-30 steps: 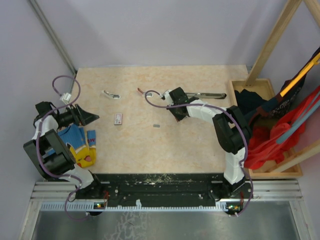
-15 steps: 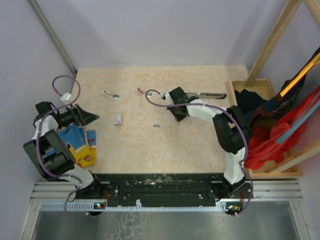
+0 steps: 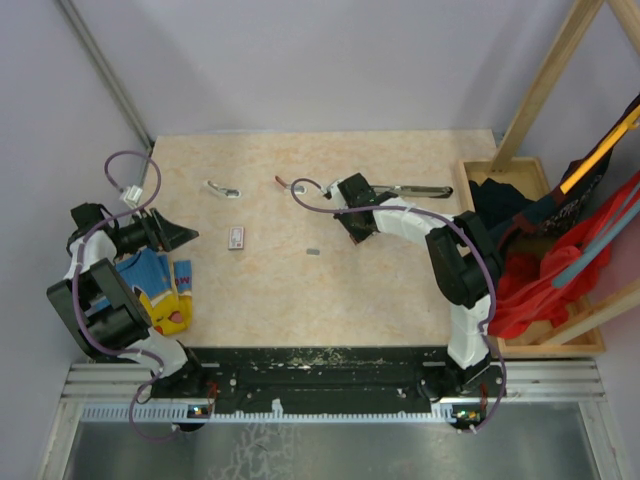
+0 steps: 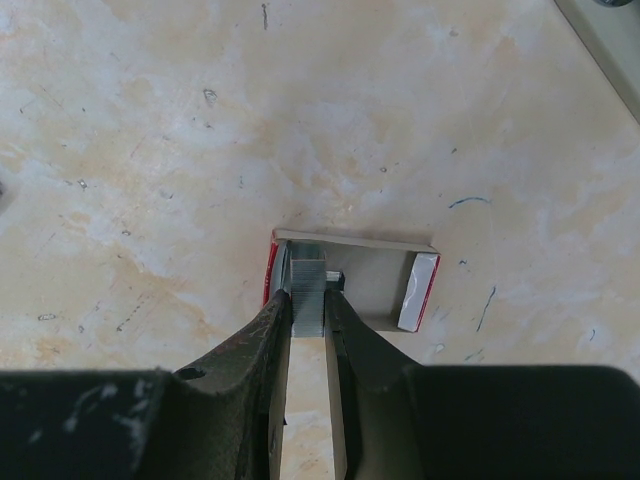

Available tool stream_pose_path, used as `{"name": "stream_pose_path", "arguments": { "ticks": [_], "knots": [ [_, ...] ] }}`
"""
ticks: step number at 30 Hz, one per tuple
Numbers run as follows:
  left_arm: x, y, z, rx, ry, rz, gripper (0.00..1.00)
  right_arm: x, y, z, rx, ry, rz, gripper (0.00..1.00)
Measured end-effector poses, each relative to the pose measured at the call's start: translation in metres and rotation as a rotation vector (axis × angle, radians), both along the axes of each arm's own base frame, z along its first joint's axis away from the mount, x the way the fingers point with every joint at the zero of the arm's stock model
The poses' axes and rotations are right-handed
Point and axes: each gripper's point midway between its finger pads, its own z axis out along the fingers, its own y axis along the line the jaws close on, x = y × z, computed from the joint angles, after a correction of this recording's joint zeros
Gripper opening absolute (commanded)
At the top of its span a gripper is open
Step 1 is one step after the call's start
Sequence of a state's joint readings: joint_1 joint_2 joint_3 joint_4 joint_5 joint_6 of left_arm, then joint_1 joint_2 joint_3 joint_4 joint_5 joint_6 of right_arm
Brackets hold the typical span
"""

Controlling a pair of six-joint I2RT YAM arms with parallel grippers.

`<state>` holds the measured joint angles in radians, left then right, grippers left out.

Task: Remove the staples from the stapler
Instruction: Place the staple in the staple box.

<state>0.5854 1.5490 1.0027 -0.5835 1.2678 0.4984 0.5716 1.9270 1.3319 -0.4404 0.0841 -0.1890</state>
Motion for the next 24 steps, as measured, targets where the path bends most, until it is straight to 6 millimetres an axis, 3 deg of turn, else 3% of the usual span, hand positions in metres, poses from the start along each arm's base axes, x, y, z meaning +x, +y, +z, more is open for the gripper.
{"name": "stream_pose_path", "arguments": {
  "ticks": [15, 24],
  "knots": [
    [0.0, 0.0, 0.0001, 0.0, 0.0, 0.0, 1.0, -0.0018, -0.0002, -0.0051, -0.009, 0.02, 0.002, 0.2],
    [0.0, 0.0, 0.0001, 0.0, 0.0, 0.0, 1.0, -0.002, 0.0005, -0.0086, -0.01, 0.028, 0.003, 0.26]
  ]
}}
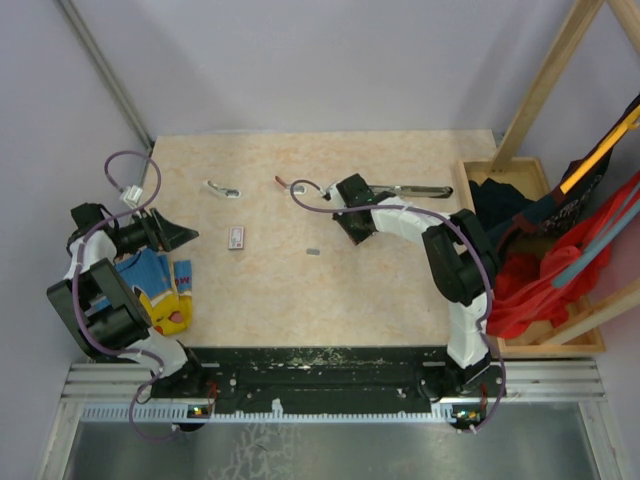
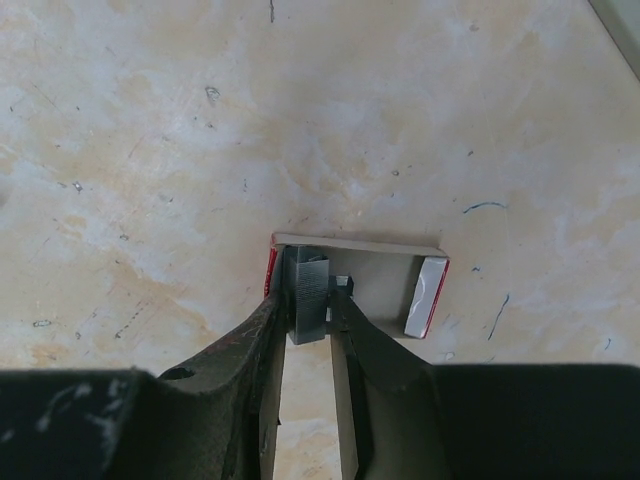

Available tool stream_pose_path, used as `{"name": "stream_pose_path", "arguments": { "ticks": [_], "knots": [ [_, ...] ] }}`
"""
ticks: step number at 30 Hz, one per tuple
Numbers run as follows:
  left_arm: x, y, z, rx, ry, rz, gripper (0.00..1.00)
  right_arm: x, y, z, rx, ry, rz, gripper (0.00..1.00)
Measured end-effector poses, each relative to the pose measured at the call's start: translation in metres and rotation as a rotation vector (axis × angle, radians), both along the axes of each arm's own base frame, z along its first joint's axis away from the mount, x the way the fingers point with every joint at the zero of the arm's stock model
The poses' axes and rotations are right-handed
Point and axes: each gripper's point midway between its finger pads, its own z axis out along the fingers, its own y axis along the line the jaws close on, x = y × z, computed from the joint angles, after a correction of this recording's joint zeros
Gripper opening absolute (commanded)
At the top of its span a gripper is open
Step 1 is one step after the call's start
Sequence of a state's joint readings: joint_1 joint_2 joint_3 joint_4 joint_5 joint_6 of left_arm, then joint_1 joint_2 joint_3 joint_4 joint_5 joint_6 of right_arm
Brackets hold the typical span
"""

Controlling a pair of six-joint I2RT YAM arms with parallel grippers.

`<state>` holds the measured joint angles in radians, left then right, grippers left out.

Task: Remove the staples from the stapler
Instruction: Place the staple in the staple box.

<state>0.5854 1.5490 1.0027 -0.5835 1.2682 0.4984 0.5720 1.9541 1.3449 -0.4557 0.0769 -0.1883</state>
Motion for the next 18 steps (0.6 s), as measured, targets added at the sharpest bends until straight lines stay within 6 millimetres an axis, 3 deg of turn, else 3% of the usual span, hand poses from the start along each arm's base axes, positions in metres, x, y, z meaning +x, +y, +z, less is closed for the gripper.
{"name": "stream_pose_path", "arguments": {
  "ticks": [18],
  "knots": [
    [0.0, 0.0, -0.0001, 0.0, 0.001, 0.0, 1.0, 0.002, 0.0048, 0.0056, 0.021, -0.005, 0.009, 0.33]
  ]
}}
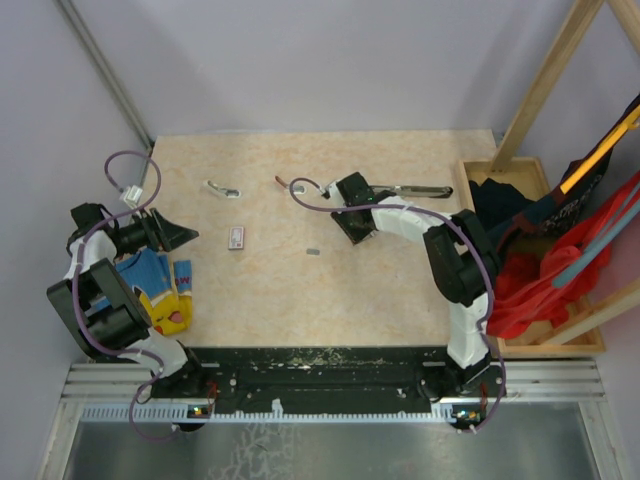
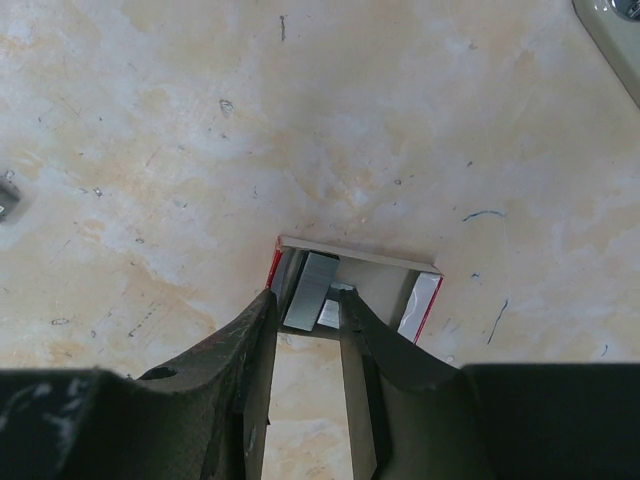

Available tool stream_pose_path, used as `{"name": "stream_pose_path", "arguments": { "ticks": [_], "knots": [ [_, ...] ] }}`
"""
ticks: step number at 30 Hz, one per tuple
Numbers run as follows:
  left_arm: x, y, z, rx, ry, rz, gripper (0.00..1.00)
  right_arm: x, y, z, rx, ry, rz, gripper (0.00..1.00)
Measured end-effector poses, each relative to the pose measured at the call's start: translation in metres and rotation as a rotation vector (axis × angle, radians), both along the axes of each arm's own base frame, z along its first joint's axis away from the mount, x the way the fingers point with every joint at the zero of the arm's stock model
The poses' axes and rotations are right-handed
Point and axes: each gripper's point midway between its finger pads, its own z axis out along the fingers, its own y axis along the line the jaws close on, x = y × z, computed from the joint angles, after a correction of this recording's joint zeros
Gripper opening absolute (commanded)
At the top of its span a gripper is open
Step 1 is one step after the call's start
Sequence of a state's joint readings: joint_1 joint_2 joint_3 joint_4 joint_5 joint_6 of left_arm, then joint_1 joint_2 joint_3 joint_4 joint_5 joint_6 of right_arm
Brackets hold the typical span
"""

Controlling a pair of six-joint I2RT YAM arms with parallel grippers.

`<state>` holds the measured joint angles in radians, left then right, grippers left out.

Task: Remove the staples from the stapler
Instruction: Place the staple in the staple box.

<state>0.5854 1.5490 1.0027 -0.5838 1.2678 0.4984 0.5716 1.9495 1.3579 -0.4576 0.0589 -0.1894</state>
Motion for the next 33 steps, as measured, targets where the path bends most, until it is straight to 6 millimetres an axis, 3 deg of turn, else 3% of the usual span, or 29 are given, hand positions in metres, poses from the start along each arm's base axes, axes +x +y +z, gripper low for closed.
{"name": "stream_pose_path", "arguments": {
  "ticks": [6, 12, 21, 26, 33],
  "knots": [
    [0.0, 0.0, 0.0, 0.0, 0.0, 0.0, 1.0, 0.0, 0.001, 0.005, 0.007, -0.009, 0.001, 0.34],
    [0.0, 0.0, 0.0, 0.0, -0.001, 0.0, 1.0, 0.003, 0.005, 0.021, 0.034, -0.031, 0.014, 0.42],
    [0.0, 0.0, 0.0, 0.0, 0.0, 0.0, 1.0, 0.005, 0.007, 0.027, 0.051, -0.042, 0.012, 0.65],
    [0.0, 0.0, 0.0, 0.0, -0.001, 0.0, 1.0, 0.004, 0.006, 0.026, 0.062, -0.03, 0.018, 0.68],
    [0.0, 0.0, 0.0, 0.0, 0.0, 0.0, 1.0, -0.01, 0.023, 0.025, 0.12, 0.022, 0.179, 0.67]
  ]
}}
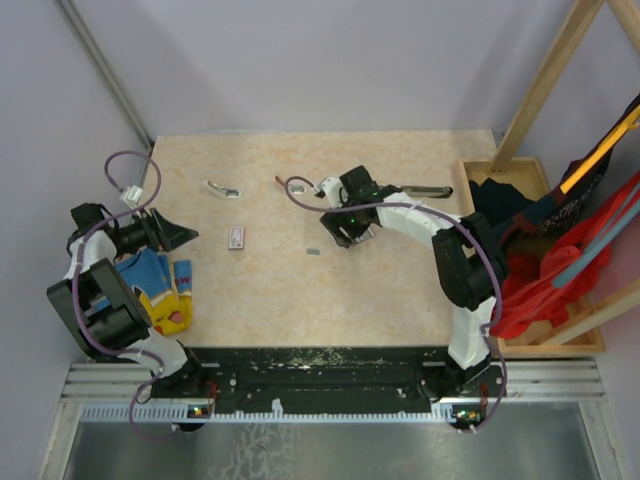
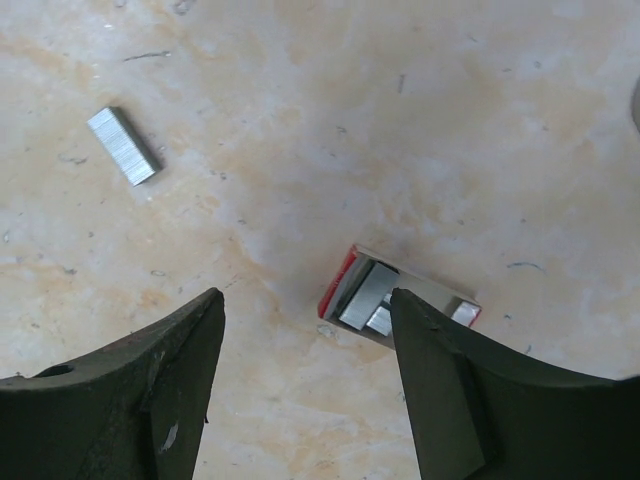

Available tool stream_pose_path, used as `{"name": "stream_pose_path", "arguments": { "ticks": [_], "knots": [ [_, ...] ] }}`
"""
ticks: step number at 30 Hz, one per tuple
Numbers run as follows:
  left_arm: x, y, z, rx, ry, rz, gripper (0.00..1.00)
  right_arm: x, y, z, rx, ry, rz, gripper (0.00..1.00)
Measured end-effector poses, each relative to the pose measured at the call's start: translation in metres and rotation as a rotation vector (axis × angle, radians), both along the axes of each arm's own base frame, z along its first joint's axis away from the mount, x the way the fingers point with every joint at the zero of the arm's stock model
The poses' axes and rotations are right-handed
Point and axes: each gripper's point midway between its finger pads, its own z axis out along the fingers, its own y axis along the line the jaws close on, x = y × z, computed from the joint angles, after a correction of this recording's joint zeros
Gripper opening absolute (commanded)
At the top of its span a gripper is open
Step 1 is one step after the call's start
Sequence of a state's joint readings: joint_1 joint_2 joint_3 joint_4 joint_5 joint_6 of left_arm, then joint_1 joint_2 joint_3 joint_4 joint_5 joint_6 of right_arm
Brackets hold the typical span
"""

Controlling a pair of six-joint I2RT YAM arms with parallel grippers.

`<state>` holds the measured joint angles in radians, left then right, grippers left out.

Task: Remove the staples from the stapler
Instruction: Place the staple in the staple box, then pick up the staple from the center of the board.

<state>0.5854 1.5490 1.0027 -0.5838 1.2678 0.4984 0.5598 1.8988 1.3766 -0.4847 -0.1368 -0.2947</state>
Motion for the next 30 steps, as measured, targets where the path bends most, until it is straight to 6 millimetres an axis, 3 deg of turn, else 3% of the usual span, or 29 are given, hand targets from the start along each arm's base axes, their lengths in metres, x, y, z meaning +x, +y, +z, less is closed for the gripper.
{"name": "stream_pose_path", "arguments": {
  "ticks": [6, 12, 16, 30],
  "knots": [
    [0.0, 0.0, 0.0, 0.0, 0.0, 0.0, 1.0, -0.018, 0.021, 0.003, 0.02, 0.015, 0.179, 0.65],
    [0.0, 0.0, 0.0, 0.0, -0.001, 0.0, 1.0, -0.037, 0.057, 0.013, 0.011, -0.026, 0.334, 0.62],
    [0.0, 0.0, 0.0, 0.001, -0.001, -0.001, 1.0, -0.038, 0.079, 0.016, 0.012, -0.043, 0.387, 0.59],
    [0.0, 0.0, 0.0, 0.003, -0.004, -0.002, 1.0, -0.027, 0.088, -0.023, -0.058, 0.038, 0.417, 0.45]
  ]
}}
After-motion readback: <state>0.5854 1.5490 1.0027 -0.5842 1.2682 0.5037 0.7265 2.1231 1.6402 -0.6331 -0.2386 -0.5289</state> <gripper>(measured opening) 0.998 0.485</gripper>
